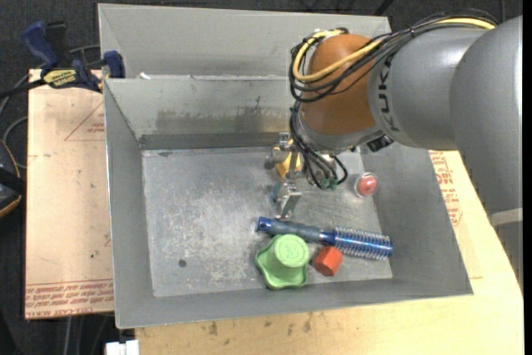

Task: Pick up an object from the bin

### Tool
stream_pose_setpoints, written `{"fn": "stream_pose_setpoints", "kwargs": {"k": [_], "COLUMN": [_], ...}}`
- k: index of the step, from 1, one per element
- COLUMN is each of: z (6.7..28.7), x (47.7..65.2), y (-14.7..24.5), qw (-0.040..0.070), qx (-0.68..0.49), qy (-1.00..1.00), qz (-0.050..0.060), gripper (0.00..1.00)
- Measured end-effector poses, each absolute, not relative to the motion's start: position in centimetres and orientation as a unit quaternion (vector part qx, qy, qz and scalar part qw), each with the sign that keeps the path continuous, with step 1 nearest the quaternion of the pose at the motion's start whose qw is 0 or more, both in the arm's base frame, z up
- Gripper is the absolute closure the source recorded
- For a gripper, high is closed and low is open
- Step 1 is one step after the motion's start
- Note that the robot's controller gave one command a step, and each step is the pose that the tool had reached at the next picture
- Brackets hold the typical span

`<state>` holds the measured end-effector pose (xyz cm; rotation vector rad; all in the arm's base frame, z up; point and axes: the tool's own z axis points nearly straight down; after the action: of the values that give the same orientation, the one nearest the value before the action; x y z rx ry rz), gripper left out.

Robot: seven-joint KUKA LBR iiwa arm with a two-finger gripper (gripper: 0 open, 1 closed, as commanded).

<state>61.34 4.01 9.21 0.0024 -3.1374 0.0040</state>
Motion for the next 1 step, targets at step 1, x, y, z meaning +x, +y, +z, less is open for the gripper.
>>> {"fn": "stream_pose_setpoints", "kwargs": {"k": [1], "z": [16.86], "x": [49.55], "y": [2.12], "qw": [0.001], "qx": [-0.012], "qy": [-1.000], "qz": [0.000], "gripper": [0.00]}}
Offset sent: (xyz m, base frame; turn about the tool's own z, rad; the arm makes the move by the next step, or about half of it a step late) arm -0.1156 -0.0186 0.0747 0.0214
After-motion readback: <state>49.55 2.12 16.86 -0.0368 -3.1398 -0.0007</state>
